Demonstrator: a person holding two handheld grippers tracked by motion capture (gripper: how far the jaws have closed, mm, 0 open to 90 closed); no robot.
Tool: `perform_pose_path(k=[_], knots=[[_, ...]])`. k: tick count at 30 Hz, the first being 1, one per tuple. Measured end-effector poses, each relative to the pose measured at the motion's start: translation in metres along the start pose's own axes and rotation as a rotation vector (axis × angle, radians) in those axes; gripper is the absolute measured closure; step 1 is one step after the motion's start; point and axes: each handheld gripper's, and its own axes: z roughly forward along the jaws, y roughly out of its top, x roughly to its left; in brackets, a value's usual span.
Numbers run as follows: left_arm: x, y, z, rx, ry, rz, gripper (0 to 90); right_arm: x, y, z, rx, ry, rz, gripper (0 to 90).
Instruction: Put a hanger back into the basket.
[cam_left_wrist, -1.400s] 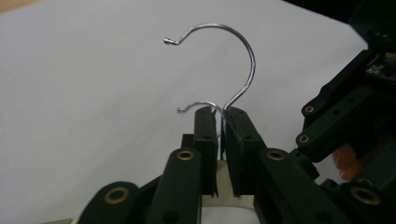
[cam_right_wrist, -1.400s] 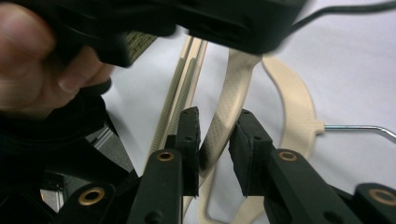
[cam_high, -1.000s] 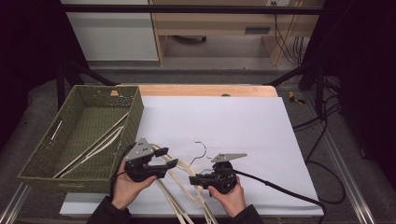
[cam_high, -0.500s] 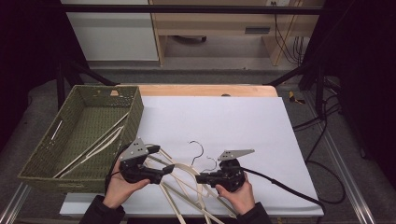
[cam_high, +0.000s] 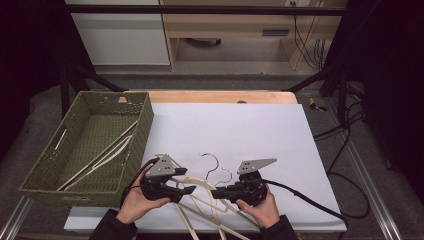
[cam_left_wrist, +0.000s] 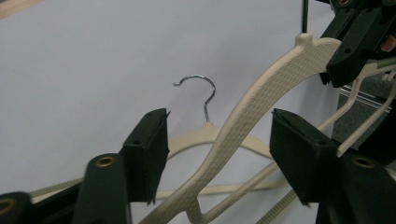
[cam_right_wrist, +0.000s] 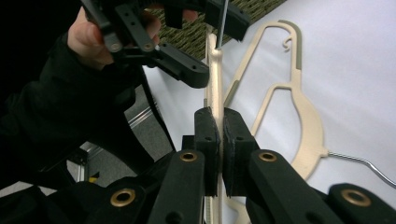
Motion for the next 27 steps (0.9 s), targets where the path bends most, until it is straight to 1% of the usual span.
perform_pose_path(k=[2,3,5,7,10,12,14,15,16,17,19,22,24,27], knots=[[-0.001,0.0,0.001,0.015,-0.011,0.012,50.2,0.0,0.0,0.0,0.002,0.002,-0.008,86.7],[-0.001,0.0,0.002,0.017,-0.011,0.017,52.3,0.001,0.0,0.0,-0.001,0.003,-0.004,86.8],[-0.002,0.0,0.002,0.025,-0.018,0.026,59.9,0.001,0.0,-0.001,0.004,0.013,-0.012,86.7],[-0.003,0.0,0.002,0.038,-0.021,0.041,62.1,0.0,0.0,0.0,0.011,0.014,-0.012,86.7],[-0.005,0.001,0.002,0.063,-0.024,0.077,65.9,0.0,0.0,0.0,0.019,0.016,-0.013,86.5],[-0.006,0.001,0.001,0.064,-0.022,0.079,67.5,0.0,0.0,0.0,0.019,0.016,-0.017,85.9],[-0.007,0.002,-0.002,0.083,-0.019,0.102,69.5,0.0,0.0,-0.001,0.01,-0.005,-0.031,84.5],[-0.009,0.002,-0.002,0.066,-0.02,0.084,70.6,0.0,0.0,-0.002,0.006,-0.015,-0.033,83.5],[-0.009,0.002,-0.003,0.069,-0.024,0.082,71.7,0.0,0.0,-0.002,0.0,-0.032,-0.04,82.4],[-0.01,0.003,-0.003,0.065,-0.032,0.067,72.8,0.0,0.0,-0.003,-0.005,-0.046,-0.049,81.3],[-0.011,0.003,-0.004,0.058,-0.044,0.051,74.9,0.0,0.0,-0.004,-0.016,-0.075,-0.071,79.0],[-0.013,0.003,-0.003,0.054,-0.058,0.045,78.7,0.0,0.0,-0.005,-0.048,-0.126,-0.099,74.9],[-0.016,0.003,-0.003,0.05,-0.057,0.05,79.5,0.0,0.001,-0.007,-0.056,-0.137,-0.102,72.9],[-0.019,0.004,-0.004,0.03,-0.07,0.039,81.3,0.0,0.001,-0.009,-0.075,-0.164,-0.11,68.2]])
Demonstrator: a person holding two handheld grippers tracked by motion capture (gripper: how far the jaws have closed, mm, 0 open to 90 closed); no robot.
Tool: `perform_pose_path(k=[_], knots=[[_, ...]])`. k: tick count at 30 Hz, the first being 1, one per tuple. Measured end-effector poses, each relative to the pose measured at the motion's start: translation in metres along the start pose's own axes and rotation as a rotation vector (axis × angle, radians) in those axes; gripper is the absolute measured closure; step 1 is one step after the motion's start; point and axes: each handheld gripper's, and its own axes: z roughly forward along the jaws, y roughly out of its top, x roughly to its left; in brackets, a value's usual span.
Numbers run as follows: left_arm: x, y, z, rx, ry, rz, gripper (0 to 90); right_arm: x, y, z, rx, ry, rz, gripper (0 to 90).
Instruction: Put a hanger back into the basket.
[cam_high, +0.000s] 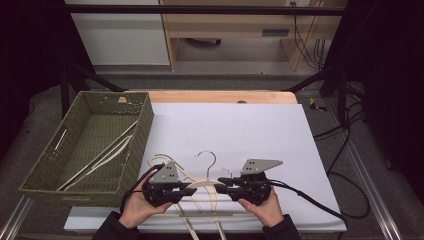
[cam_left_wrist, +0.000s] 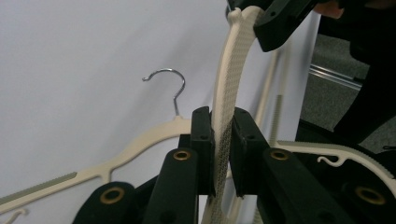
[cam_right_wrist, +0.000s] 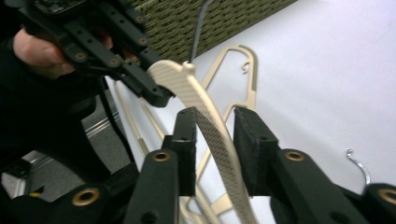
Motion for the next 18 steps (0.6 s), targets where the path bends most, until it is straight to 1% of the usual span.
perform_pose_path(k=[3,6,7,9,10,12,14,16,18], knots=[[-0.002,0.001,-0.001,-0.018,-0.011,-0.007,82.8,0.0,0.0,-0.002,-0.016,-0.016,-0.003,64.0],[-0.005,0.001,-0.002,-0.032,-0.02,-0.012,84.8,0.0,0.0,-0.003,-0.04,-0.046,-0.019,58.7],[-0.006,0.001,-0.002,-0.039,-0.007,-0.009,85.3,0.0,0.0,-0.005,-0.048,-0.063,-0.025,57.7],[-0.006,0.002,-0.004,-0.051,0.013,-0.011,85.8,-0.003,0.0,-0.008,-0.067,-0.073,-0.022,55.3],[-0.006,0.002,-0.005,-0.056,0.02,-0.019,85.8,-0.005,0.0,-0.011,-0.078,-0.073,-0.008,54.3],[-0.004,0.001,-0.009,-0.079,0.043,-0.031,85.7,-0.008,-0.001,-0.017,-0.096,-0.081,0.003,50.8],[-0.002,0.001,-0.013,-0.093,0.08,-0.04,85.8,-0.012,-0.002,-0.023,-0.107,-0.096,0.008,46.2],[-0.001,0.001,-0.018,-0.115,0.115,-0.052,85.8,-0.016,-0.003,-0.029,-0.132,-0.122,0.003,41.8],[-0.001,0.002,-0.022,-0.133,0.145,-0.055,85.7,-0.02,-0.004,-0.035,-0.151,-0.152,0.004,34.3]])
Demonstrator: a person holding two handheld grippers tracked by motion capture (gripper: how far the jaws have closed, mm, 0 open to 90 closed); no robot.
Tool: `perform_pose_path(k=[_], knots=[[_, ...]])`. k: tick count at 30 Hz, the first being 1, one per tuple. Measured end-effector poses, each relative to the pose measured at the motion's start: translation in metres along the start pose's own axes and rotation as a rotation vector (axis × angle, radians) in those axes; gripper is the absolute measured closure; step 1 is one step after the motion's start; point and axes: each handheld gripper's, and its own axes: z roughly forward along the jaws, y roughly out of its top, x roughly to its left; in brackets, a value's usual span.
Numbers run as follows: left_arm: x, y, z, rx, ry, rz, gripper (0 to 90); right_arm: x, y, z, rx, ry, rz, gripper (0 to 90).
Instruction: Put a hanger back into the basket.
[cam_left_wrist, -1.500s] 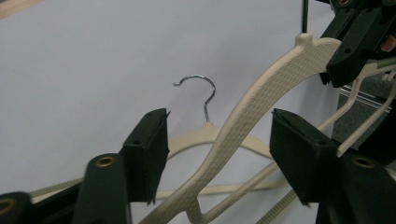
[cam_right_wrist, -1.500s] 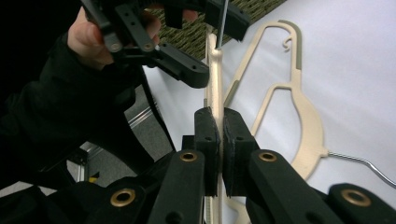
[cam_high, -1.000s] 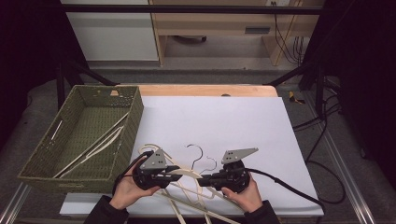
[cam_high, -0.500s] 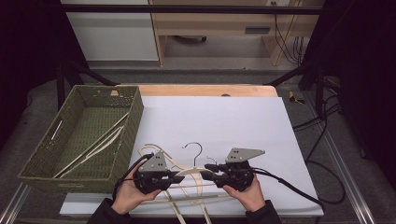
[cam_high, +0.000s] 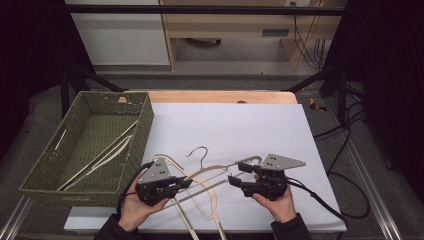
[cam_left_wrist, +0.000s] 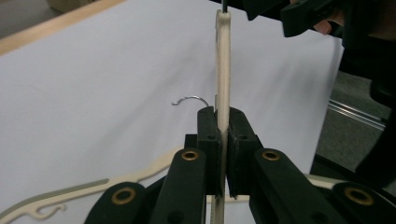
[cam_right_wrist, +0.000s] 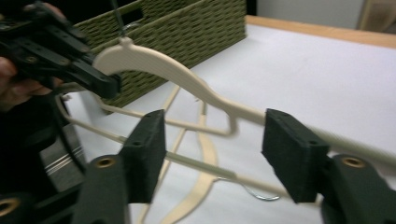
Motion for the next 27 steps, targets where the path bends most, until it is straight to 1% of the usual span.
perform_pose_path(k=[1,3,5,8,9,12,18,19,20,21,22,24,27], knots=[[0.0,0.001,-0.002,-0.014,0.012,-0.002,85.7,-0.003,0.0,-0.002,-0.013,-0.016,0.002,30.2],[0.0,0.003,-0.006,-0.031,0.027,-0.004,85.7,-0.008,-0.001,-0.007,-0.029,-0.039,0.016,26.3],[0.0,0.005,-0.01,-0.044,0.041,-0.001,85.6,-0.012,-0.002,-0.01,-0.041,-0.064,0.028,20.3],[0.0,0.012,-0.019,-0.07,0.062,0.003,85.5,-0.017,-0.003,-0.015,-0.04,-0.113,0.032,14.6],[0.0,0.014,-0.023,-0.08,0.064,0.006,85.5,-0.019,-0.003,-0.017,-0.039,-0.122,0.025,13.3],[0.002,0.023,-0.036,-0.116,0.088,0.014,85.5,-0.023,-0.004,-0.022,-0.052,-0.146,0.039,10.4],[0.006,0.046,-0.062,-0.149,0.133,0.049,85.5,-0.029,-0.003,-0.035,-0.073,-0.205,0.035,6.7],[0.009,0.049,-0.066,-0.15,0.139,0.056,85.5,-0.03,-0.003,-0.038,-0.074,-0.205,0.03,6.5],[0.011,0.053,-0.07,-0.156,0.143,0.057,85.5,-0.031,-0.003,-0.039,-0.082,-0.204,0.035,5.8],[0.014,0.056,-0.074,-0.16,0.146,0.058,85.5,-0.031,-0.003,-0.041,-0.088,-0.214,0.046,5.3],[0.017,0.058,-0.078,-0.164,0.148,0.058,85.5,-0.032,-0.003,-0.042,-0.09,-0.217,0.044,5.3],[0.025,0.063,-0.084,-0.174,0.155,0.047,85.4,-0.034,-0.003,-0.045,-0.092,-0.227,0.048,4.9],[0.038,0.067,-0.094,-0.171,0.177,0.041,85.5,-0.036,-0.004,-0.048,-0.085,-0.229,0.051,4.5]])
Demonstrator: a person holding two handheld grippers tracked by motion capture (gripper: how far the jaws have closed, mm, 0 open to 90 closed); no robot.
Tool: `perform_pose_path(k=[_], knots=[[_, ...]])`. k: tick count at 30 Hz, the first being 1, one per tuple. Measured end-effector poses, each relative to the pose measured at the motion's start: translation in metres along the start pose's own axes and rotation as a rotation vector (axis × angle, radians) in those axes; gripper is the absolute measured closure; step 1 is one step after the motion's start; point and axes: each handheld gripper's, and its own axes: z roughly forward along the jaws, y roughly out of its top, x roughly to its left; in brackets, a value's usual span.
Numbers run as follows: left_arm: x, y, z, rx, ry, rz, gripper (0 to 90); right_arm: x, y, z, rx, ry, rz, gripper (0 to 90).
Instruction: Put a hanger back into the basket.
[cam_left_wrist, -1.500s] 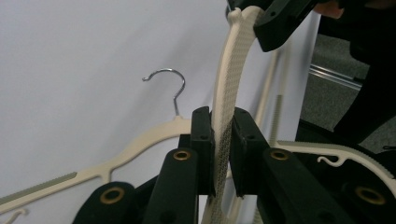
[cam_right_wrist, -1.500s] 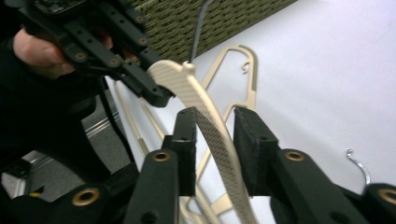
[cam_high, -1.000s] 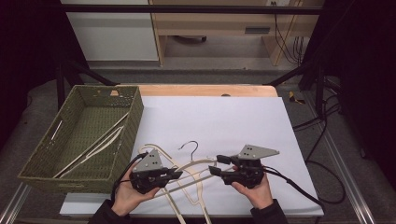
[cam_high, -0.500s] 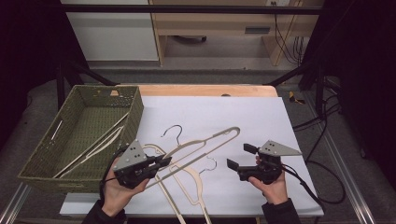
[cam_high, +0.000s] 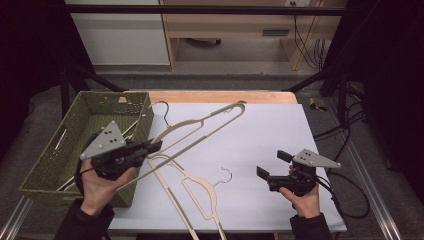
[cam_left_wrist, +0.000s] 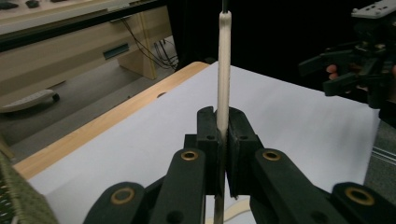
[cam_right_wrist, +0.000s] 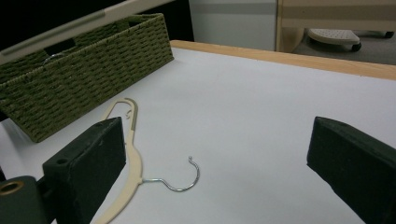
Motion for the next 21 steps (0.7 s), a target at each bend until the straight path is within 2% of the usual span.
perform_pose_path(k=[7,14,21], knots=[[0.035,0.005,-0.016,0.02,0.098,0.016,85.4,-0.002,0.0,-0.001,0.006,-0.016,-0.002,3.0],[0.069,-0.002,-0.029,0.047,0.181,0.03,85.2,-0.003,-0.001,-0.001,0.014,-0.017,-0.004,2.7],[0.097,-0.018,-0.04,0.078,0.237,-0.006,85.2,-0.003,-0.001,-0.001,0.015,-0.018,0.0,2.6]])
